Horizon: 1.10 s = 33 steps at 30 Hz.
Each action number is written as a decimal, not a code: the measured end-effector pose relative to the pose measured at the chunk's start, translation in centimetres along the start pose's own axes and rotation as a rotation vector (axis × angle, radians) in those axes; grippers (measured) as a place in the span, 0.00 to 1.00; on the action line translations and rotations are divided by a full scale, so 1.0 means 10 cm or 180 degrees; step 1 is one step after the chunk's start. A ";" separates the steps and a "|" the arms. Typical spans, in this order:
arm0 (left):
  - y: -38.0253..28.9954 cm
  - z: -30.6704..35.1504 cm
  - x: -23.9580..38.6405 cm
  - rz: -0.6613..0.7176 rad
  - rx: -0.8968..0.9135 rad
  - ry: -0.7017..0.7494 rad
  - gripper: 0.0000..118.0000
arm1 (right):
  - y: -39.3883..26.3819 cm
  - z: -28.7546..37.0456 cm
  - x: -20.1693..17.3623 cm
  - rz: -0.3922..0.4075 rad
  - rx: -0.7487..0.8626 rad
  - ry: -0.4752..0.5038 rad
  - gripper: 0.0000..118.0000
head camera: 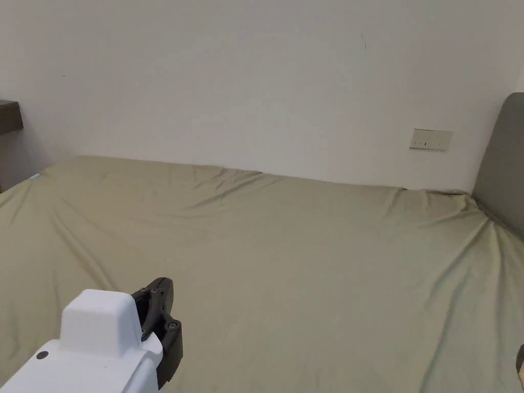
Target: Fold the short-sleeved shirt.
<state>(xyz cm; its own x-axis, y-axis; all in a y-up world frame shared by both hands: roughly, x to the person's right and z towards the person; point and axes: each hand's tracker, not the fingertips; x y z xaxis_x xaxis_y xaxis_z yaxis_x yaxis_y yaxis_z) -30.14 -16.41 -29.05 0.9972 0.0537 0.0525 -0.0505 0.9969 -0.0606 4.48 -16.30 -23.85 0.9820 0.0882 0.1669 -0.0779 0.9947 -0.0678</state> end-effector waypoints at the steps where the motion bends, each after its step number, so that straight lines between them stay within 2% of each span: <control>1: -0.04 -0.03 -0.02 -0.0005 -0.0022 -0.0023 0.00 | -0.02 0.02 -0.03 -0.0031 0.0038 -0.0008 0.01; 3: -0.08 -0.12 -0.02 -0.0092 -0.0370 -0.0029 0.00 | -0.05 0.02 -0.08 0.0011 0.0071 0.0078 0.01; 6: -0.11 -0.12 -0.04 -0.0155 -0.0329 0.0122 0.00 | -0.08 0.00 -0.19 0.0157 0.0115 0.0039 0.01; 10: -0.05 -0.04 -0.11 -0.0109 -0.0298 0.0090 0.00 | -0.10 -0.06 -0.21 0.0105 0.0086 0.0109 0.01; 15: -0.03 -0.02 -0.19 -0.0223 -0.0339 0.0159 0.01 | -0.13 -0.11 -0.20 0.0055 0.0085 0.0009 0.01; 17: -0.05 -0.02 -0.25 -0.0136 -0.0398 0.0138 0.08 | -0.13 -0.13 -0.17 -0.0012 0.0050 -0.0017 0.03; 18: -0.06 -0.02 -0.27 -0.0061 -0.0437 0.0110 0.14 | -0.14 -0.15 -0.16 -0.0060 0.0028 -0.0019 0.11; 19: -0.07 -0.03 -0.30 0.0068 -0.0483 0.0069 0.27 | -0.14 -0.18 -0.14 -0.0098 -0.0022 0.0005 0.24; 20: -0.09 -0.05 -0.32 0.0137 -0.0553 0.0047 0.60 | -0.15 -0.22 -0.13 -0.0125 -0.0115 0.0037 0.56; 21: -0.10 -0.05 -0.31 0.0116 -0.0583 0.0056 0.85 | -0.15 -0.23 -0.13 -0.0121 -0.0135 0.0048 0.80; 22: -0.09 0.01 -0.30 0.0071 -0.0489 0.0021 1.00 | -0.17 -0.19 -0.13 -0.0139 -0.0125 0.0120 1.00; 23: -0.07 0.01 -0.27 0.0015 -0.0451 0.0024 0.98 | -0.17 -0.19 -0.14 -0.0077 -0.0098 0.0053 1.00; 28: 0.01 0.02 -0.17 -0.0143 -0.0296 0.0232 1.00 | -0.13 -0.15 -0.15 0.0048 0.0029 0.0011 1.00; 33: 0.15 0.07 -0.15 0.0208 -0.0684 0.0062 1.00 | -0.11 -0.19 -0.16 -0.0059 0.0067 -0.0004 1.00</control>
<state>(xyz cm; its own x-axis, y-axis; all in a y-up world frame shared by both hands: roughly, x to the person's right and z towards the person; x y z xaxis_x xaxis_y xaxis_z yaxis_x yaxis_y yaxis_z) -31.75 -14.95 -28.57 0.9932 0.1146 0.0224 -0.1042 0.9560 -0.2743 3.35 -17.66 -25.87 0.9831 0.0698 0.1693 -0.0632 0.9970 -0.0441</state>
